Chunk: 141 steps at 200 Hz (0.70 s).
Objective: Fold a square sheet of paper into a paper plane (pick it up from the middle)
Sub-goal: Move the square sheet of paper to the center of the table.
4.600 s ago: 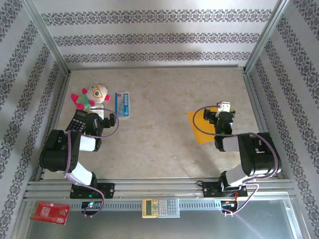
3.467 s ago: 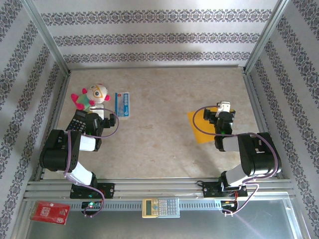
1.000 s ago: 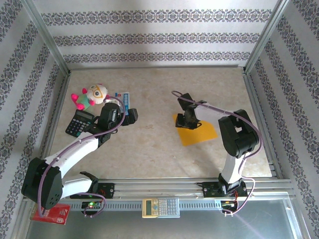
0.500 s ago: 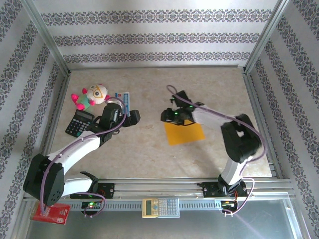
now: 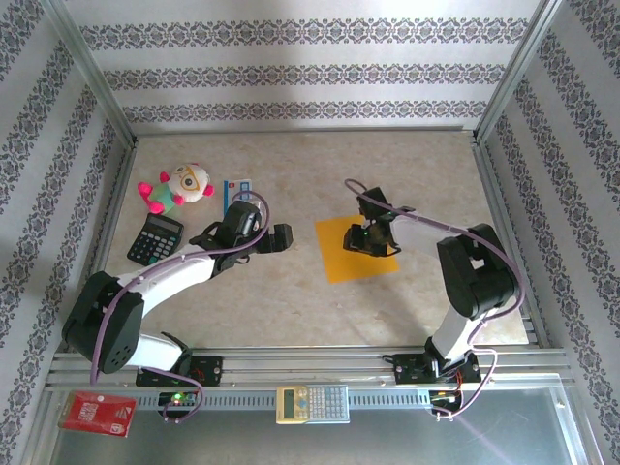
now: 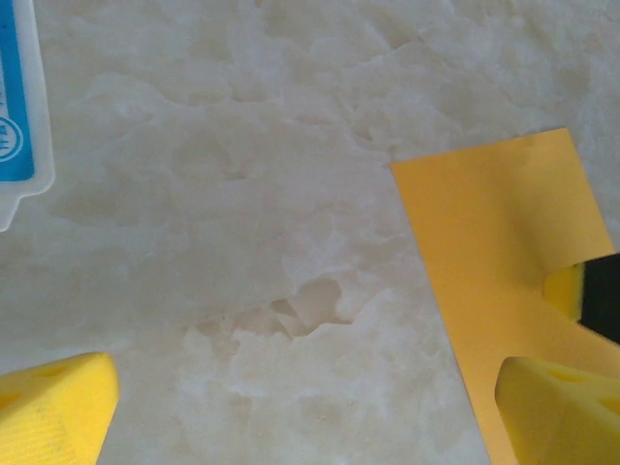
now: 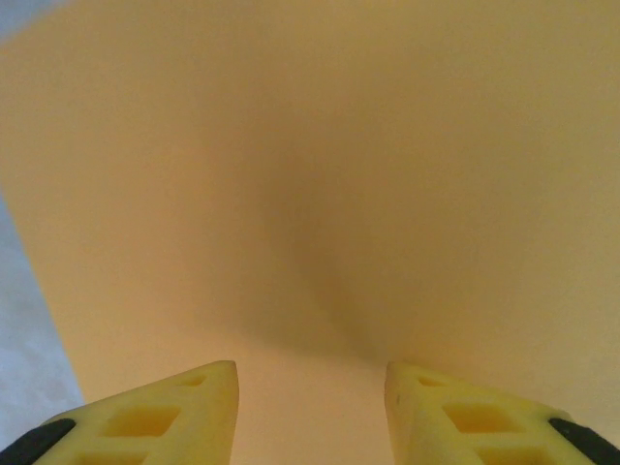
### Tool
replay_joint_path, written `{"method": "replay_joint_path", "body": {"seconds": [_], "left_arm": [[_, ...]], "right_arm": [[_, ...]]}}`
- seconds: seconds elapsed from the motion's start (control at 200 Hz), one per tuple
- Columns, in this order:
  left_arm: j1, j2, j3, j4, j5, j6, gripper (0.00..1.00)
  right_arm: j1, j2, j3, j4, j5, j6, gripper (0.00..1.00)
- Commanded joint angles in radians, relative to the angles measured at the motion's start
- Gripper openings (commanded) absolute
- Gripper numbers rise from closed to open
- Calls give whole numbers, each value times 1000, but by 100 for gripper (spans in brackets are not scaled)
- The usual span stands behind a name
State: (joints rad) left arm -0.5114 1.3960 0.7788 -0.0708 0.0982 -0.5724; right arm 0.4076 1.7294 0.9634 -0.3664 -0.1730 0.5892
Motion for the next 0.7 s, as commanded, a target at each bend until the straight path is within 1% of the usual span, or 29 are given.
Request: {"method": "replay_joint_path", "body": {"seconds": [0.0, 0.06, 0.13, 0.26, 0.32, 0.39, 0.45, 0.505, 0.575, 0.699], "left_arm": [[-3, -16, 32, -125, -67, 59, 100], [14, -41, 25, -166, -99, 76, 100], [46, -76, 10, -198, -110, 87, 100], [108, -144, -28, -234, -111, 83, 100], [119, -168, -39, -254, -111, 73, 100], [119, -185, -41, -279, -91, 45, 100], [116, -193, -47, -286, -53, 4, 99], [109, -198, -69, -258, -8, -46, 98], [82, -187, -96, -203, 28, -105, 95], [13, -78, -48, -203, 22, -172, 90]], "right_arm": [[55, 11, -23, 23, -15, 58, 43], [102, 28, -22, 61, -31, 100, 43], [159, 63, -5, 117, -53, 154, 42], [269, 160, 110, 147, -73, 203, 41], [309, 190, 143, 189, -96, 254, 41], [335, 198, 152, 288, -126, 335, 40], [339, 175, 145, 357, -131, 379, 40], [323, 142, 133, 377, -127, 386, 41], [289, 91, 99, 370, -113, 357, 42], [199, 3, 14, 339, -115, 266, 46]]}}
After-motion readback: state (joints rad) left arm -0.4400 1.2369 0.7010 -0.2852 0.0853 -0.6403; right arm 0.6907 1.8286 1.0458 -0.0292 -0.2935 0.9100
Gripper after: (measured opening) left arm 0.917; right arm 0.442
